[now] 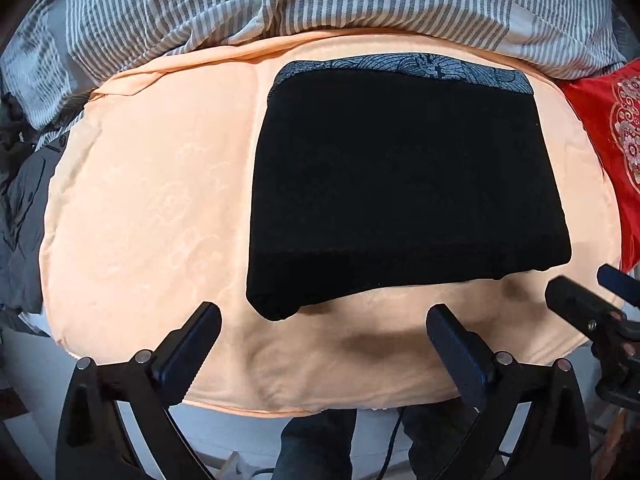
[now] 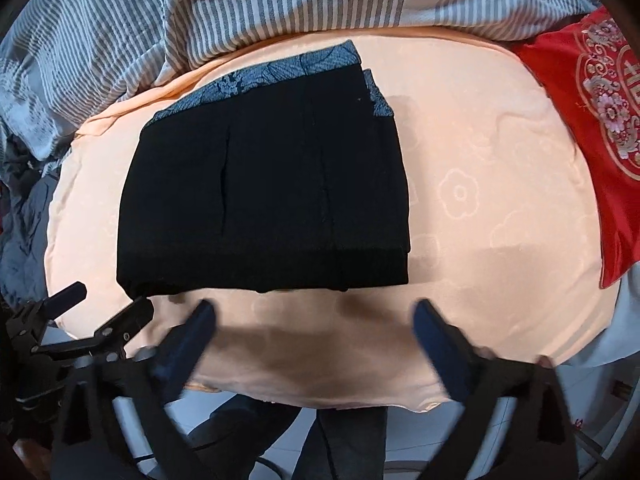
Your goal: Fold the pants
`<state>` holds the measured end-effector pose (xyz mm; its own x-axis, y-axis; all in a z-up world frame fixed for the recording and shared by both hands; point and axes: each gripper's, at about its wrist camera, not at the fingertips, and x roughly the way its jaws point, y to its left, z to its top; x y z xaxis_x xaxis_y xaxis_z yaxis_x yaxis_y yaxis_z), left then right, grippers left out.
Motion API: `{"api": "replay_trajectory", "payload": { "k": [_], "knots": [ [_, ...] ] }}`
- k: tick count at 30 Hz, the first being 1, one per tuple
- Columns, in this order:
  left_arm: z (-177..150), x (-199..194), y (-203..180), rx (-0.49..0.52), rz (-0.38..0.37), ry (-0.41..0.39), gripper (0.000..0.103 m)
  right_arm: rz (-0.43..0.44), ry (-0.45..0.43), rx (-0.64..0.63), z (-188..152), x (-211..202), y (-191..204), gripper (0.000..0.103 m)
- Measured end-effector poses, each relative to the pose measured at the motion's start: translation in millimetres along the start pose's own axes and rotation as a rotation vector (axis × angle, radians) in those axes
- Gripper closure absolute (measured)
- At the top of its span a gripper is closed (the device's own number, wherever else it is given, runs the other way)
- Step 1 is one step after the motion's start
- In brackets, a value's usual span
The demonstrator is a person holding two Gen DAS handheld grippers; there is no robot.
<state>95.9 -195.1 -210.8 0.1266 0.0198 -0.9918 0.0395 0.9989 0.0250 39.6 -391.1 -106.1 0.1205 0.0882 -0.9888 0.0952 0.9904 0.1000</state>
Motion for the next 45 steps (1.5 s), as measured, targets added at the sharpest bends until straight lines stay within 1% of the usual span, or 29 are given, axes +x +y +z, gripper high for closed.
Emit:
{"api": "replay_trajectory", "payload": {
  "k": [3,10,16,23,33,45],
  "knots": [
    [-0.2,1.4,-2.2,0.007,0.004,0.004,0.0,-0.01,-0.012,-0.004,0.7,-1.7,3.5,0.0],
    [-0.6,5.3,-2.2,0.019,0.009,0.015,0.0,-0.048,-0.011,0.0,3.2,0.4,7.4,0.0],
    [-1.5,8.0,0.4,0.032,0.025,0.014,0.0,-0.059,0.001,0.011,5.2,3.6,10.3,0.0],
    [-0.6,6.7,5.3,0.032,0.019,0.006,0.0,-0.09,-0.009,-0.016,5.6,3.3,18.8,0.0],
    [-2.4,7.4,5.1,0.035,0.017,0.009,0.0,-0.094,-0.006,-0.021,3.0,4.3,24.1,0.0],
    [-4.3,8.4,3.3,0.047,0.017,0.003,0.0,-0.12,-0.018,-0.027,3.1,5.2,26.3,0.0]
  ]
}}
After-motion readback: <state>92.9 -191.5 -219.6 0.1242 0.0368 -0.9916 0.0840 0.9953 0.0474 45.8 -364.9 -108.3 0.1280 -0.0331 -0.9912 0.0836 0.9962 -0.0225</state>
